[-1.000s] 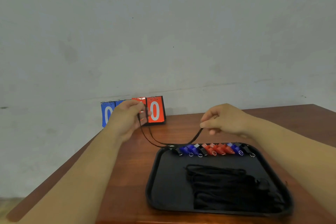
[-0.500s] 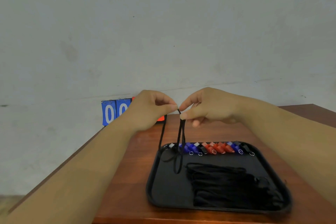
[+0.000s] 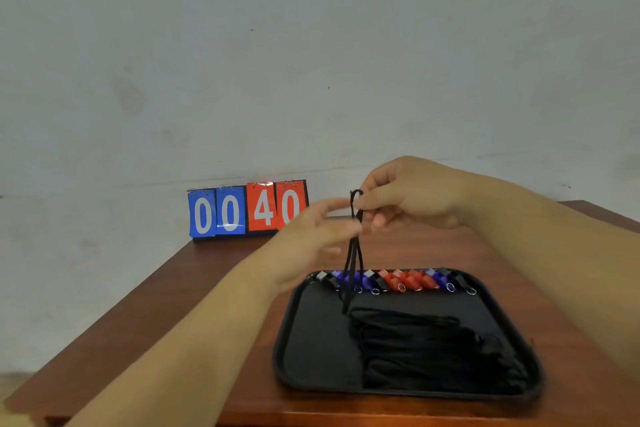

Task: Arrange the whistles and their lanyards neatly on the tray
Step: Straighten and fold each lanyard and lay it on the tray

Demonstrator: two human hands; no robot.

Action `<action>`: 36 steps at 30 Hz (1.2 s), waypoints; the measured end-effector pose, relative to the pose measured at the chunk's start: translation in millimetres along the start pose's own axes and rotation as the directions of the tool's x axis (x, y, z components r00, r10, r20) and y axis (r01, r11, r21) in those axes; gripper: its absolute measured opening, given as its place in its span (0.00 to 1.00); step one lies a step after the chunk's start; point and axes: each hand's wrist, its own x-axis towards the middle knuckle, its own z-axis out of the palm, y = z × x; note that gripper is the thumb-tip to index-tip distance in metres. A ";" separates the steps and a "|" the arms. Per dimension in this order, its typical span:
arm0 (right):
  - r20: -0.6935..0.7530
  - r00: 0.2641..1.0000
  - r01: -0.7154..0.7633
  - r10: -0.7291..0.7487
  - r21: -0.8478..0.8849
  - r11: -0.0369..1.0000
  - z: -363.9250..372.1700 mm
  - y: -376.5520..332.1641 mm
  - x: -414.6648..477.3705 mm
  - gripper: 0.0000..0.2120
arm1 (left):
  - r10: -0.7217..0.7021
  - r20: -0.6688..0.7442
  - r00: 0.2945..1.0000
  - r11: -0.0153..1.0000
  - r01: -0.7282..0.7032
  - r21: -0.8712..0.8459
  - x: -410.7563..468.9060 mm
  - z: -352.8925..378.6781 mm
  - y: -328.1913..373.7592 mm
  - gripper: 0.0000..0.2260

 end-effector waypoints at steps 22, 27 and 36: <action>-0.167 0.953 -0.304 0.254 -0.483 0.821 -49.9 187.1 0.6 0.06 | -0.218 -0.214 0.952 0.723 0.304 0.620 48.4 15.8 -102.6 0.06; -0.109 0.978 -0.199 0.179 -0.752 0.628 -42.8 189.2 1.3 0.07 | -0.229 -0.162 0.960 0.619 0.272 0.736 49.9 24.5 -113.7 0.07; -0.060 0.973 -0.175 0.222 -0.819 0.547 -42.9 172.0 -5.8 0.10 | -0.173 -0.148 0.974 0.580 0.222 0.784 39.9 44.3 -116.4 0.19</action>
